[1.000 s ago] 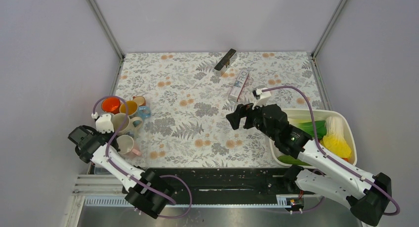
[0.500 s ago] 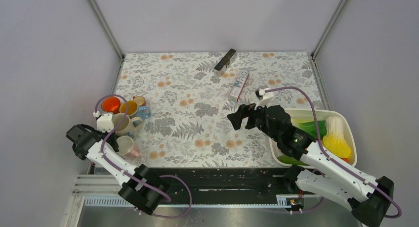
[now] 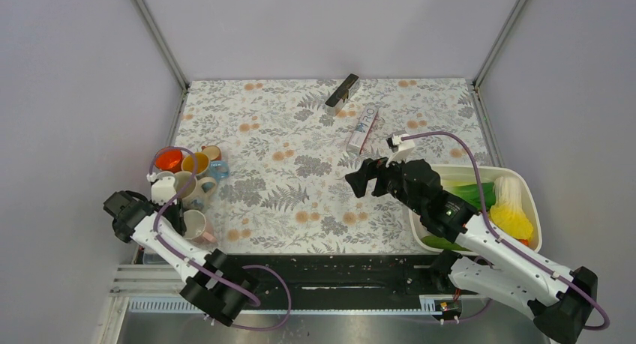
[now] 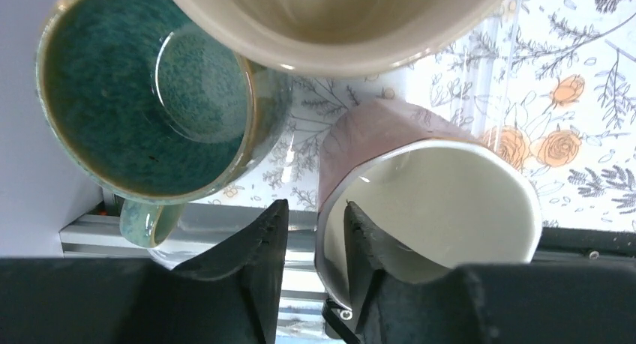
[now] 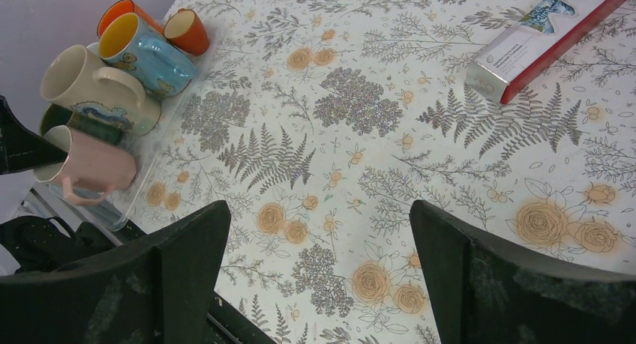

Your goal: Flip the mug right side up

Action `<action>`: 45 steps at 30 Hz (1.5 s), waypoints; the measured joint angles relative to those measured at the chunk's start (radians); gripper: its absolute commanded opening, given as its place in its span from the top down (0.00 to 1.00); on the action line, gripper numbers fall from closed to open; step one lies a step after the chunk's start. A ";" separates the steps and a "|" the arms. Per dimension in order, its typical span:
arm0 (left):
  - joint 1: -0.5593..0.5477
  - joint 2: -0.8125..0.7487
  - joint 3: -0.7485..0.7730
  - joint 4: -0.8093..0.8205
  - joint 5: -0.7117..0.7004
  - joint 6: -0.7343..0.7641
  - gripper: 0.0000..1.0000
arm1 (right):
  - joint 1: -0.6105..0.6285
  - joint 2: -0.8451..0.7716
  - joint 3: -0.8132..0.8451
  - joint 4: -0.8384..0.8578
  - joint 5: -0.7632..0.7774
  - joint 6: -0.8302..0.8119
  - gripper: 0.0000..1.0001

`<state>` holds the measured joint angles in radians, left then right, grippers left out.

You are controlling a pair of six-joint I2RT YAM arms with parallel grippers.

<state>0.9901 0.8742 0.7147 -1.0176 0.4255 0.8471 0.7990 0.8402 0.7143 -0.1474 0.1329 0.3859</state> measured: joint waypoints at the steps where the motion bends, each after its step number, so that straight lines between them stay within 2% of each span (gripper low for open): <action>1: 0.000 0.003 -0.005 -0.009 -0.010 -0.005 0.55 | 0.000 0.001 0.000 0.000 0.000 0.000 0.01; 3: 0.000 0.002 -0.004 -0.023 -0.020 -0.008 0.45 | 0.000 0.003 0.000 0.000 0.000 0.000 0.01; 5: 0.000 -0.001 0.004 -0.031 -0.027 -0.010 0.41 | 0.000 0.005 0.000 0.000 0.000 0.000 0.01; 12: -0.014 0.007 0.149 -0.064 -0.023 -0.032 0.38 | 0.000 0.005 0.000 0.000 0.000 -0.006 0.01; 15: -0.079 0.003 0.227 -0.081 -0.006 -0.067 0.36 | 0.000 0.021 0.008 -0.016 0.020 -0.027 0.01; 17: -0.193 -0.007 0.271 -0.080 0.000 -0.118 0.33 | -0.001 0.051 0.029 -0.040 0.061 -0.046 0.01; 21: -0.501 -0.028 0.315 -0.027 -0.009 -0.251 0.27 | -0.038 0.109 0.064 -0.091 0.149 -0.083 0.01; 24: -0.756 -0.009 0.341 0.038 -0.040 -0.362 0.19 | -0.131 0.120 0.065 -0.127 0.190 -0.095 0.01; 27: -0.951 0.019 0.343 0.138 -0.069 -0.432 0.08 | -0.261 0.105 0.048 -0.140 0.220 -0.101 0.01; 29: -1.042 0.026 0.322 0.221 -0.085 -0.460 0.02 | -0.329 0.083 0.026 -0.150 0.240 -0.105 0.01; 33: -1.157 0.026 0.218 0.425 -0.120 -0.490 0.01 | -0.407 0.039 -0.016 -0.181 0.295 -0.119 0.00; 40: -1.202 0.020 -0.037 0.760 -0.183 -0.587 0.01 | -0.416 -0.035 -0.082 -0.172 0.343 -0.157 0.00; 45: -1.202 -0.002 -0.175 0.987 -0.319 -0.721 0.01 | -0.416 -0.058 -0.110 -0.156 0.349 -0.176 0.00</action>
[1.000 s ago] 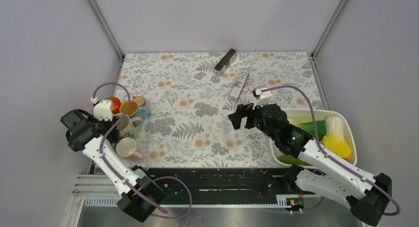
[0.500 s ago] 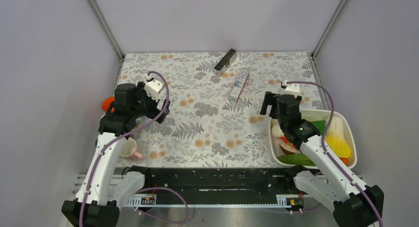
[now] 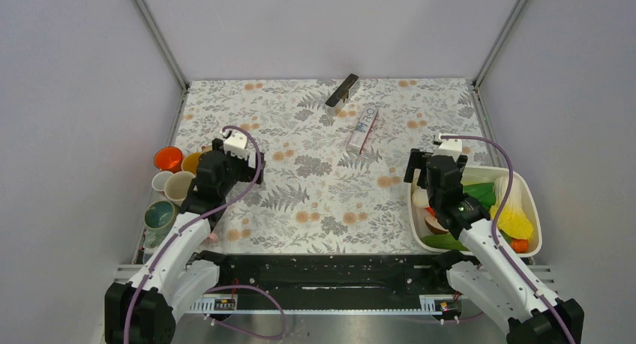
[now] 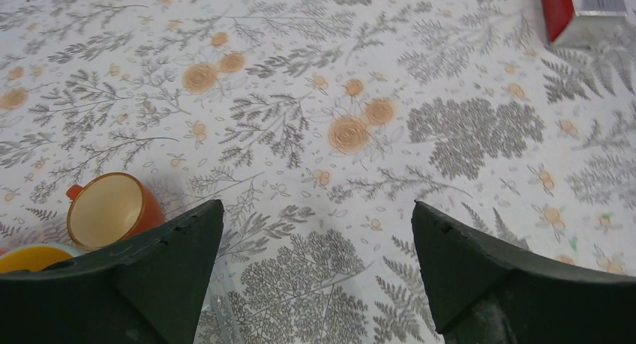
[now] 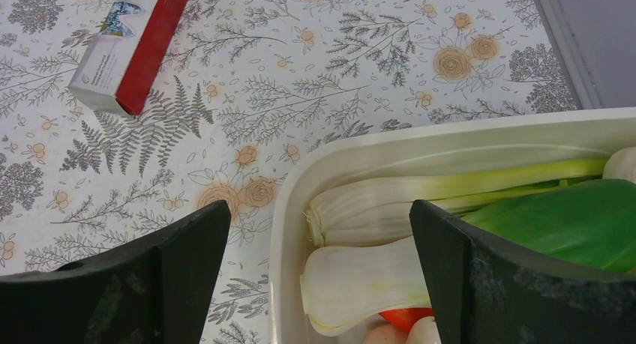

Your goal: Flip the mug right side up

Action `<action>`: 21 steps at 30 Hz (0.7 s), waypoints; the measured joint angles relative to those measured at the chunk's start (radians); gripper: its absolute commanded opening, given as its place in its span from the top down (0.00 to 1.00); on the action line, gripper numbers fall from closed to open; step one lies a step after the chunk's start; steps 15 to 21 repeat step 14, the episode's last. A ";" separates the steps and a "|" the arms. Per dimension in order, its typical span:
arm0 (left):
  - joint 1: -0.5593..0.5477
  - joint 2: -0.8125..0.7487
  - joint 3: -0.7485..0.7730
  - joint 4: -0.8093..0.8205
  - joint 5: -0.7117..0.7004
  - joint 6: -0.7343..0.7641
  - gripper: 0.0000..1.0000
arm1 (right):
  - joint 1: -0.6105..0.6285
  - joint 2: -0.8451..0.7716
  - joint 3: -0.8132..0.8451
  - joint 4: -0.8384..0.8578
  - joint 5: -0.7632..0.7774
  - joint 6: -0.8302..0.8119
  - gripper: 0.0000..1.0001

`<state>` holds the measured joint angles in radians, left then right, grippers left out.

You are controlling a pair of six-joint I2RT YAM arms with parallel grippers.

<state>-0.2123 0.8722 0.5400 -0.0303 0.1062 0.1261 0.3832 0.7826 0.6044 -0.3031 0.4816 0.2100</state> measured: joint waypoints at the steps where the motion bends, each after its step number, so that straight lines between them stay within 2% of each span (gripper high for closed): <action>1: 0.000 0.000 -0.015 0.032 -0.017 -0.018 0.01 | 0.000 -0.002 -0.003 0.002 0.000 -0.002 0.01; 7: 0.000 0.000 -0.125 0.209 -0.058 -0.100 0.01 | 0.000 -0.039 -0.011 0.008 -0.002 -0.009 0.00; 21: 0.000 0.000 -0.137 0.257 -0.059 -0.124 0.01 | 0.000 -0.050 -0.011 0.021 -0.005 -0.010 0.01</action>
